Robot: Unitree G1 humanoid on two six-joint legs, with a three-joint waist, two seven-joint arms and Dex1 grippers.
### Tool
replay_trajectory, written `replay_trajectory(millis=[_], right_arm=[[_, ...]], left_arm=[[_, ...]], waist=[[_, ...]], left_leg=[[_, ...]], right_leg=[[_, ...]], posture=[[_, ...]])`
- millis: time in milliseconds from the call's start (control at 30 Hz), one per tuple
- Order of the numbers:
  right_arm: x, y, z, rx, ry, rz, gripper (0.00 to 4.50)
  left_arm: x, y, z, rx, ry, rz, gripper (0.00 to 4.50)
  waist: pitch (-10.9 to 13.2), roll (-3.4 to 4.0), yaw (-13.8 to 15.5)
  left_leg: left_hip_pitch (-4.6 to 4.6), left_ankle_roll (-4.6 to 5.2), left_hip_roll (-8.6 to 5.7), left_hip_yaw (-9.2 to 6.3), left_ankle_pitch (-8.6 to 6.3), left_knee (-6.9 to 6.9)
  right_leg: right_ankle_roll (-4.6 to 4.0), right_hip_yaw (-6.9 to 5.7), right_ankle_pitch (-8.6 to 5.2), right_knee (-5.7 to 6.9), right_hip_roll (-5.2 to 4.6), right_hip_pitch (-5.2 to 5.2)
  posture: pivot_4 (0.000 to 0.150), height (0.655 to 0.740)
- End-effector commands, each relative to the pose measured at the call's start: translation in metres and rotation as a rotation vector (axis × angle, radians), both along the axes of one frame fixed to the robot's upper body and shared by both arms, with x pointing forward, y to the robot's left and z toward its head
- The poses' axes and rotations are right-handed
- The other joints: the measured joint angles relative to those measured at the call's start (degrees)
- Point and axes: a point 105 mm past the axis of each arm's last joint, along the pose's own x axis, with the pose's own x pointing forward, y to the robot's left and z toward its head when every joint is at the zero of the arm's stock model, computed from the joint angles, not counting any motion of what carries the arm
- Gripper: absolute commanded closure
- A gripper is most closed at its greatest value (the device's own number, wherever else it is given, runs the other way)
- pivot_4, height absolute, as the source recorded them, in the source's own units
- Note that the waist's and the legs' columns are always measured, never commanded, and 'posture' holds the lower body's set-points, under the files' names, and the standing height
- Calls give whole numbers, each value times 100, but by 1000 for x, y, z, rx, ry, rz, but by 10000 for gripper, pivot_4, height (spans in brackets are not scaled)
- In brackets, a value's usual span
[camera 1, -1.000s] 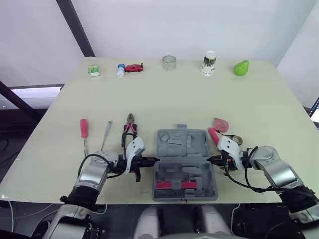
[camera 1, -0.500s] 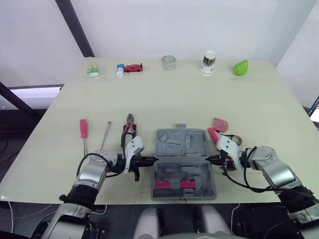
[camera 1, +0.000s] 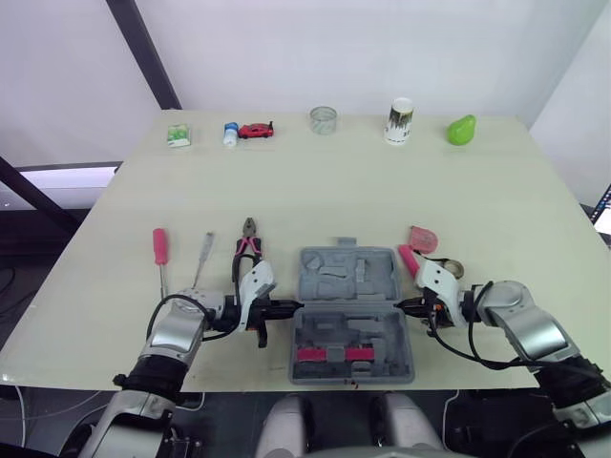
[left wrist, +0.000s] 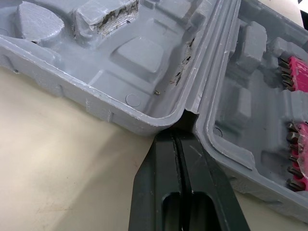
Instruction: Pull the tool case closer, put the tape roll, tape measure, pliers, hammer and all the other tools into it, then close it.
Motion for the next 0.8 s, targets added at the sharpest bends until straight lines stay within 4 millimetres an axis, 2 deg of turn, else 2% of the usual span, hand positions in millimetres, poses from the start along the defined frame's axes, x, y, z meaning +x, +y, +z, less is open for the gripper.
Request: replay_trajectory(millis=[33,567,800], right_arm=[[0,-1,5,5,-22,10,45000],[-5,3,1,3,-8,33,45000],[-9,5,0,6,12,50,45000]], left_arm=[[0,2,2,0,-12,4,44720],[-3,3,-2,4,-1,-3,44720],[-11,1,-4,-4,24,-36,44720]], waist=[[0,0,1],[0,0,-1],[0,0,-14]], left_leg=[[0,0,0,0,0,0],[0,0,0,0,0,0],[0,0,0,-1,0,0]], right_leg=[[0,0,0,0,0,0],[0,0,0,0,0,0],[0,0,0,0,1,0]], posture=[[1500,7400],[1500,7400],[1500,7400]])
